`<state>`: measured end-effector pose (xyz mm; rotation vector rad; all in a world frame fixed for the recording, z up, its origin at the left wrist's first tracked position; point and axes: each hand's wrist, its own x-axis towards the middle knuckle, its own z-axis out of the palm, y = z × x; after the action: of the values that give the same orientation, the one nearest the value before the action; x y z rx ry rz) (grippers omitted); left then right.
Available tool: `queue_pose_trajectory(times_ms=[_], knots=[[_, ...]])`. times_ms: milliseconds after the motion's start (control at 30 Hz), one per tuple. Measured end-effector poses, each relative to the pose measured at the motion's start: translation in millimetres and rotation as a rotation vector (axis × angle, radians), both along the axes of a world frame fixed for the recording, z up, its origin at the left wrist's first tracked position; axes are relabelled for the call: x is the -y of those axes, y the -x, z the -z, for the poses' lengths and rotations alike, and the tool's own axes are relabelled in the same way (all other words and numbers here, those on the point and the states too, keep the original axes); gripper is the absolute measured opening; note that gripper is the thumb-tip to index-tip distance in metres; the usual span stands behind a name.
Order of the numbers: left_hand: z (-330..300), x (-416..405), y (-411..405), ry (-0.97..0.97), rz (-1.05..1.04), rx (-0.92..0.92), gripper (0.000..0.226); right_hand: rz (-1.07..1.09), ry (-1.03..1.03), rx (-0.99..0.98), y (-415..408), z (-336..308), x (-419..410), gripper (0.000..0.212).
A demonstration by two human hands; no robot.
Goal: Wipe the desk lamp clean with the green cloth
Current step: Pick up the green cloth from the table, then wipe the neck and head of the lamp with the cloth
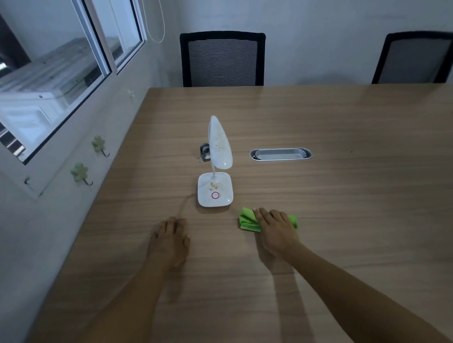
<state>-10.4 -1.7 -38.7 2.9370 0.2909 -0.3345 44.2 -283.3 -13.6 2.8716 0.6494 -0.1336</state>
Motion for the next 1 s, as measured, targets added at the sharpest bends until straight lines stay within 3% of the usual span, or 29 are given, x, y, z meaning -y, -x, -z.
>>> queue_pose_trajectory(times_ms=[133,300,433,533,667,833,933,1000], knots=[[-1,1,0,-0.015,0.0,-0.012,0.058,0.042,0.028,-0.078,5,-2,4,0.065],[-2,0,1,0.0,-0.007,-0.025,0.058,0.106,0.047,-0.052,8,-3,3,0.05],[-4,-1,3,-0.002,0.005,-0.029,0.059,0.126,0.024,0.025,5,1,2,0.068],[-7,-5,2,-0.002,0.033,-0.064,0.06,0.114,-0.041,0.089,-4,8,3,0.049],[-30,-8,-6,0.04,0.021,-0.106,0.061,0.144,-0.106,0.078,0,-21,1,0.048],[-101,-5,-44,0.38,-0.126,0.085,0.059,0.313,-0.463,0.122,-29,-75,7,0.044],[-167,7,-72,0.688,-0.173,0.243,0.056,0.248,-0.689,0.177,-45,-129,12,0.031],[-203,15,-87,0.918,-0.182,0.245,0.06,0.163,-0.813,0.242,-51,-162,12,0.032]])
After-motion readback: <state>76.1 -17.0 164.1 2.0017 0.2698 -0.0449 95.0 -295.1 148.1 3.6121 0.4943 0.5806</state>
